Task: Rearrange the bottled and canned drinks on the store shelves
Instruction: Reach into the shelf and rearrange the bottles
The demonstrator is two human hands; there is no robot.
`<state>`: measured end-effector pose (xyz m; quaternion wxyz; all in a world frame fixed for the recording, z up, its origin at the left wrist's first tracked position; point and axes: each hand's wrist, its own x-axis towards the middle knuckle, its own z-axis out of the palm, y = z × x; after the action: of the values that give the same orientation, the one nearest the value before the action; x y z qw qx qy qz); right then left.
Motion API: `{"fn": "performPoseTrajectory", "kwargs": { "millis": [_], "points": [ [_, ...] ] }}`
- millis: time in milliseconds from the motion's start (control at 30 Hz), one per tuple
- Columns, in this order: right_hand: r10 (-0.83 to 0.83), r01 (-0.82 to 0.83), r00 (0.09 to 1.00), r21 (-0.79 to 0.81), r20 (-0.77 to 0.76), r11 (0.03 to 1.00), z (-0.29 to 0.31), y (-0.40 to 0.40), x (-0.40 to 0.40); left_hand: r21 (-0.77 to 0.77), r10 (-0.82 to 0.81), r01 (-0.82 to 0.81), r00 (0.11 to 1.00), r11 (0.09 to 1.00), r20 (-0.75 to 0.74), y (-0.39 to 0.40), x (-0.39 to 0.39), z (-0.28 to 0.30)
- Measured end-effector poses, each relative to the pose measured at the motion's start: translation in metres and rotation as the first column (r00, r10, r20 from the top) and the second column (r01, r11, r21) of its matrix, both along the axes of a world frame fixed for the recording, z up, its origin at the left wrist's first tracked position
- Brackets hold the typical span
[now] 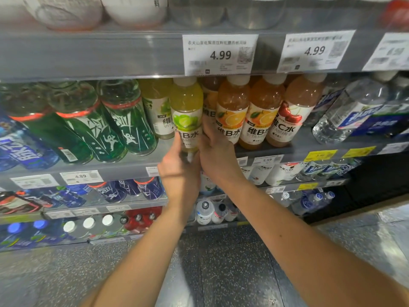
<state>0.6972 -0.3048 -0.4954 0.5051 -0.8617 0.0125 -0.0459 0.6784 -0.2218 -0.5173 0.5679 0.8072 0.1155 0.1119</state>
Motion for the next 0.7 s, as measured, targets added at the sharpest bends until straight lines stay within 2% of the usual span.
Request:
{"fn": "performPoseTrajectory", "kwargs": {
  "millis": [100, 167, 267, 500, 600, 700],
  "points": [
    [0.052, -0.053, 0.998, -0.027, -0.036, 0.998, 0.001, -0.005, -0.001, -0.051, -0.052, 0.05, 0.998, 0.997, -0.024, 0.0, -0.004, -0.005],
    [0.085, -0.086, 0.996, -0.047, -0.033, 0.995, 0.003, -0.013, -0.006, -0.073, 0.013, -0.016, 0.999, 0.997, -0.037, -0.002, -0.007, -0.001],
    [0.09, -0.09, 0.996, -0.062, -0.012, 0.994, 0.01, -0.031, -0.024, 0.048, 0.1, -0.096, 0.992, 0.994, -0.071, 0.001, -0.013, 0.004],
    [0.007, -0.007, 1.0, -0.052, 0.011, 0.999, 0.021, -0.092, -0.063, 0.166, 0.09, -0.079, 0.994, 0.983, -0.062, -0.012, -0.042, 0.005],
    [-0.014, 0.015, 1.0, -0.125, 0.009, 0.992, 0.023, -0.121, -0.083, 0.24, 0.027, -0.003, 0.995, 0.971, -0.095, -0.027, -0.061, 0.008],
    [-0.015, 0.002, 0.999, -0.246, -0.051, 0.969, 0.028, -0.15, -0.098, 0.43, -0.097, 0.149, 0.985, 0.891, -0.141, -0.046, -0.077, 0.019]
  ]
}}
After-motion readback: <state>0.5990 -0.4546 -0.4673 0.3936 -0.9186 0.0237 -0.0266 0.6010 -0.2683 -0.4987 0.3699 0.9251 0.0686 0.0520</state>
